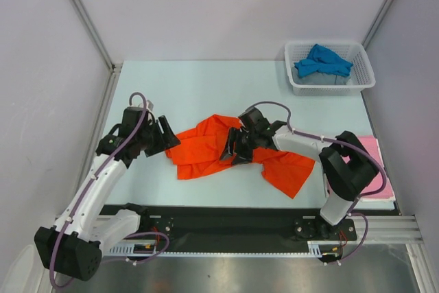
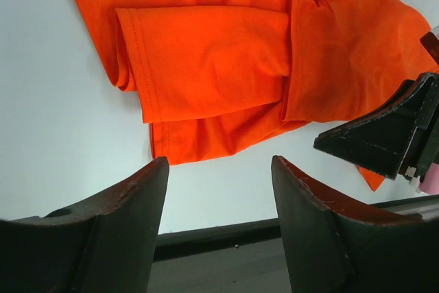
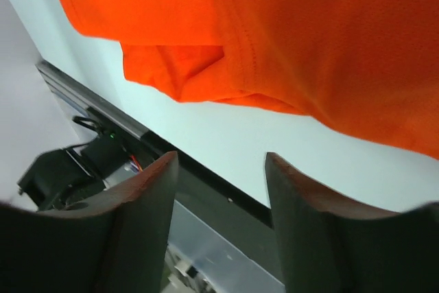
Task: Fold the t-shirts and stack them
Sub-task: Flatten the tshirt out
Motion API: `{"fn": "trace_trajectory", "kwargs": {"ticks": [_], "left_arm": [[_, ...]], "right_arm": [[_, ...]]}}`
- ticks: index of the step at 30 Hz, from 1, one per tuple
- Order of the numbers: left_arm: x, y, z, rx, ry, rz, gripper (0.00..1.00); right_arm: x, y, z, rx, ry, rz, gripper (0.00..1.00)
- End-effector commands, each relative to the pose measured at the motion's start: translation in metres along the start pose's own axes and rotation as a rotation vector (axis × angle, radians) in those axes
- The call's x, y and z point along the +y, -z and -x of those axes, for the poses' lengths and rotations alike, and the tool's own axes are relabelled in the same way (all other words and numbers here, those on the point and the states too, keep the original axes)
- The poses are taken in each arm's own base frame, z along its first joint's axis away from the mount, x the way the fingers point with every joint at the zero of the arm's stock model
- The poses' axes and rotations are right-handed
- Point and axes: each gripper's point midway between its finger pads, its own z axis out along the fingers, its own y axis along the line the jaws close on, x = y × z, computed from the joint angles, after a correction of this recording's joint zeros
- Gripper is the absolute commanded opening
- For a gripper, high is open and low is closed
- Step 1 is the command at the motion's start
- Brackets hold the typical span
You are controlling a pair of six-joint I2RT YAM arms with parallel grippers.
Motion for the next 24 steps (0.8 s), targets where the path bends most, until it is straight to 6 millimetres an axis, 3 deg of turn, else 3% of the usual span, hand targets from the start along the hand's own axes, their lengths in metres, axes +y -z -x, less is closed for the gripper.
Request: {"fn": "trace_trajectory", "kwargs": {"ticks": [1, 4, 7, 17, 24], "left_arm": [[-0.003, -0.003, -0.001, 0.005, 0.009, -0.042, 0.67], [-0.001, -0.006, -0.006, 0.015, 0.011, -0.047, 0.65], [0.002, -0.007, -0.011, 0.023, 0.015, -0.046, 0.64], [0.001, -0.005, -0.012, 0.021, 0.007, -0.061, 0.64], [0.0, -0.004, -0.013, 0.026, 0.012, -0.069, 0.64]], "right_arm": [[0.039, -0.006, 0.024, -0.081, -0.118, 0.18, 0.52], [0.027, -0.02, 0.026, -0.095, -0.173, 0.144, 0.4], [0.018, -0.03, 0.023, -0.086, -0.242, 0.132, 0.36], [-0.006, -0.043, 0.021, -0.114, -0.324, 0.038, 0.48], [-0.016, -0.064, 0.024, -0.098, -0.362, 0.012, 0.45]]}}
